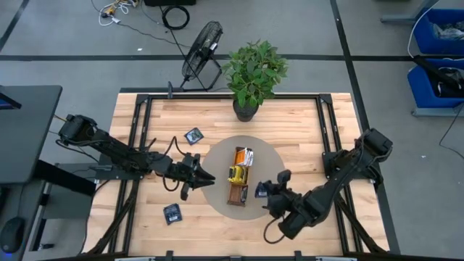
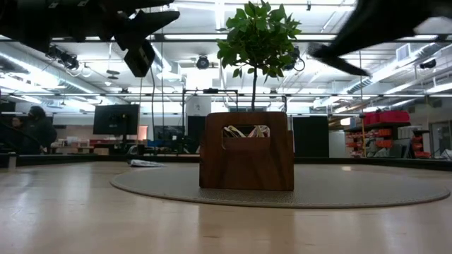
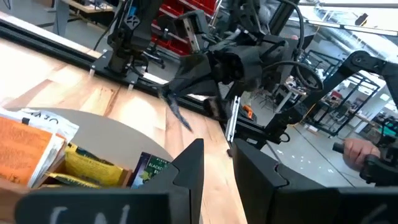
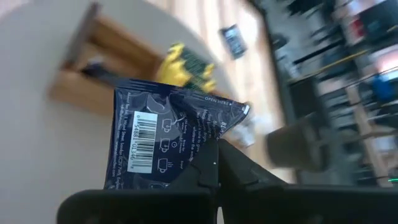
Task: Pick & Place Tea
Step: Put the purple tea bag into the bottom compartment of the bottom section wooden organizer
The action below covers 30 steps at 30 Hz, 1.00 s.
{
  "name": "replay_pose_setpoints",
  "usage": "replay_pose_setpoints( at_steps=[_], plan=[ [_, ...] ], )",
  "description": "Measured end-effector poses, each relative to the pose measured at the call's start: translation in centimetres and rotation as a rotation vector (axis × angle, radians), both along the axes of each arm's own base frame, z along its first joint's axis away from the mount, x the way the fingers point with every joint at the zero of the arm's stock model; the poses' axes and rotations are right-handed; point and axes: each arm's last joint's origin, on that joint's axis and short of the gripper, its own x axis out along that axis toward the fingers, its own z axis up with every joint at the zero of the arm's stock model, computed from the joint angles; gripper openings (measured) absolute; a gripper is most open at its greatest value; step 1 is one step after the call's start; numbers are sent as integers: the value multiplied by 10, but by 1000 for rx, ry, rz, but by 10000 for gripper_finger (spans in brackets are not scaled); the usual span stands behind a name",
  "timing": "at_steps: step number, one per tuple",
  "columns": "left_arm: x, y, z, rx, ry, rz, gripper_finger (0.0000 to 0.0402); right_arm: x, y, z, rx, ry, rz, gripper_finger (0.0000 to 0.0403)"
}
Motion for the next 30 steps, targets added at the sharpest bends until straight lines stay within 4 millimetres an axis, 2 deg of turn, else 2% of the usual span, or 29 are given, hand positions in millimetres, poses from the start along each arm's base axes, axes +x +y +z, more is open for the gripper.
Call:
replay_pose_setpoints(
  at_steps=[10, 22, 26, 30],
  plan=[
    [-1, -2, 3, 3, -32, 20, 87, 41, -23, 9, -146, -14, 54, 0],
    [0, 2, 3, 54, -35, 154, 89, 73, -44, 22, -204, -34, 135, 0],
    [1, 7, 3, 41, -33, 175, 113, 82, -51, 24, -195, -39, 172, 0],
    [2, 9, 2, 21, -19, 185, 161, 89, -59, 26, -193, -44, 197, 0]
  ],
)
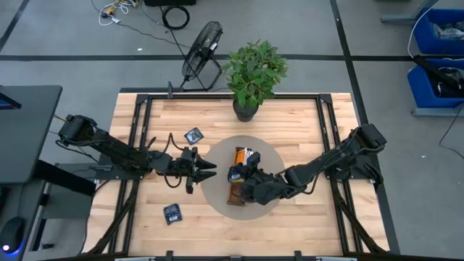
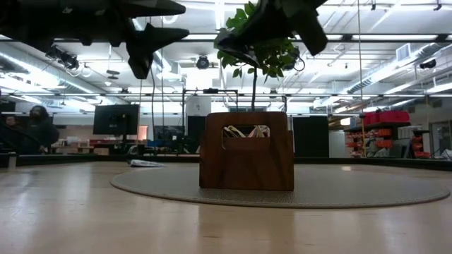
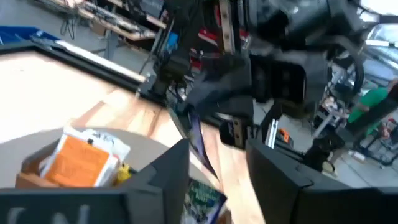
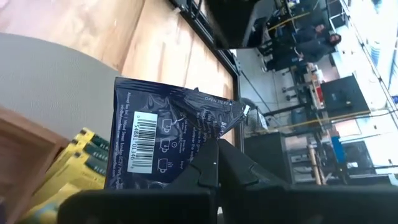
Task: Pick & Place Tea
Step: Put the purple tea bag into the bottom compartment of the bottom section wooden organizer
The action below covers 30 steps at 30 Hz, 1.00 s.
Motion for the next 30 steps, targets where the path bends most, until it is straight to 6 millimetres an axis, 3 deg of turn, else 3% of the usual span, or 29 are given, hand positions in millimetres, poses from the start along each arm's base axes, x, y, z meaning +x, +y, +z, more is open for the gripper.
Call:
replay_pose_setpoints(
  at_steps=[4, 8, 25, 30],
  plan=[
    [0, 0, -1, 6, 12, -3, 202, 5, -7, 2, -15, 2, 18, 0],
    [0, 0, -2, 7, 18, -2, 218, 11, -13, 4, -12, -8, 45, 0],
    [4, 14, -2, -15, 29, 57, 198, 24, -30, 14, -31, -62, 114, 0],
    [16, 11, 7, 18, 69, 45, 197, 26, -36, 15, -30, -68, 111, 0]
  ],
)
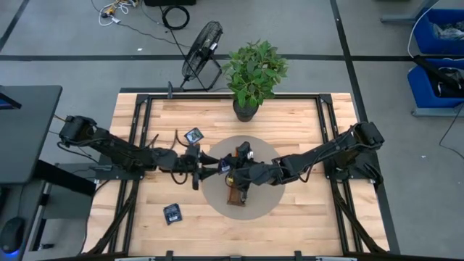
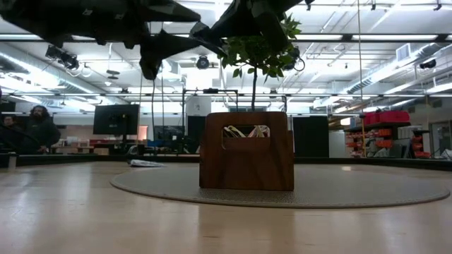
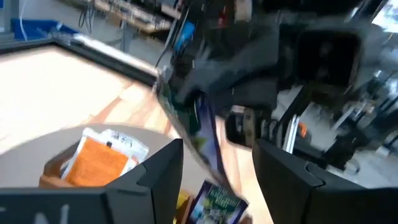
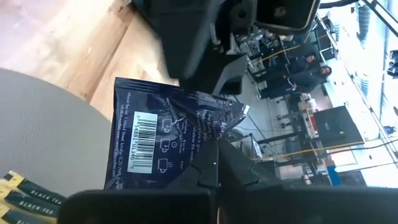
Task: Pick & Place Tea
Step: Put the purple tea bag into the bottom compartment of the bottom section wooden organizer
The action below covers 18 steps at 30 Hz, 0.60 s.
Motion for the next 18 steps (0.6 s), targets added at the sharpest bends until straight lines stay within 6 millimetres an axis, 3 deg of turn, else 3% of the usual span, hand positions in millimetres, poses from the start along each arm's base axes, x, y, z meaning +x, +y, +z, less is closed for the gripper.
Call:
replay_pose_setpoints(
  at_steps=[8, 18],
  plan=[
    [19, -5, 0, 37, 121, -2, 173, -1, 1, 0, -12, 4, -13, 0],
    [19, -5, 1, 68, 118, -3, 28, -3, 4, -3, -15, 22, -26, 0]
  ],
)
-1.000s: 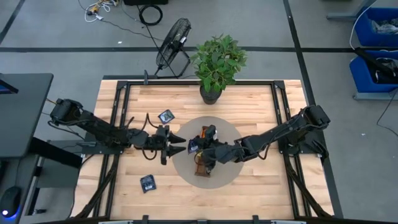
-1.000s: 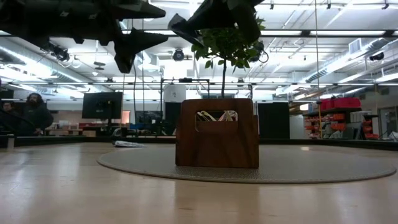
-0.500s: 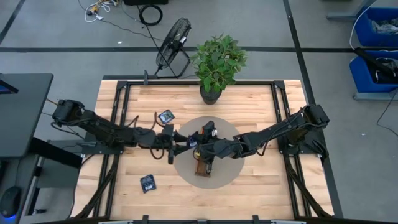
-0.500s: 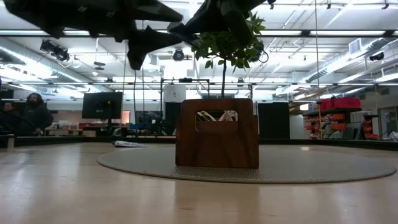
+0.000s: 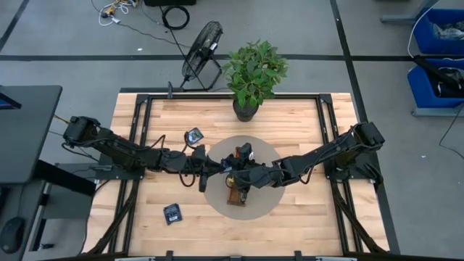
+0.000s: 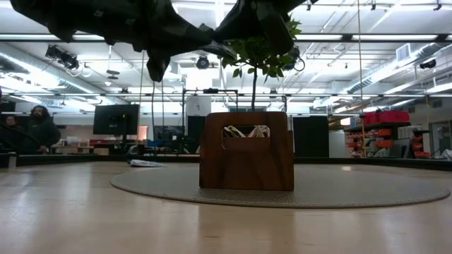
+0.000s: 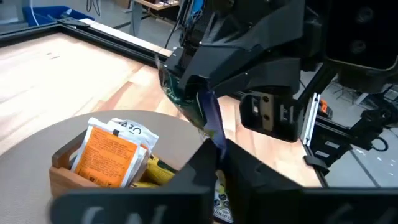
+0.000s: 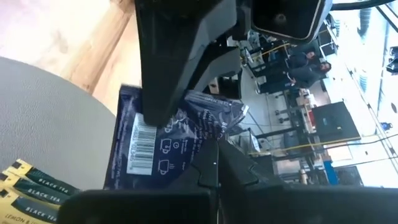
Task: Pick & Place Tea
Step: Put the purple tea bag into the bottom compartment of the bottom section wooden organizer
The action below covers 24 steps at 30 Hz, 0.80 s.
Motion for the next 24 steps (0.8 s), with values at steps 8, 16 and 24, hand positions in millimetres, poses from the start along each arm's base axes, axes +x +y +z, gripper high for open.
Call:
replay_pose_setpoints(
  at_steps=[8, 16, 24],
  plan=[
    [-1, -4, -2, 58, 18, 1, 6, -4, 3, 3, 30, -5, -3, 25],
    [-8, -15, -5, 176, 61, 159, 4, -29, 8, 29, 203, -5, 98, 82],
    [-14, -25, -6, 289, 78, 263, 4, -31, -9, 35, 360, 24, 124, 155]
  ],
)
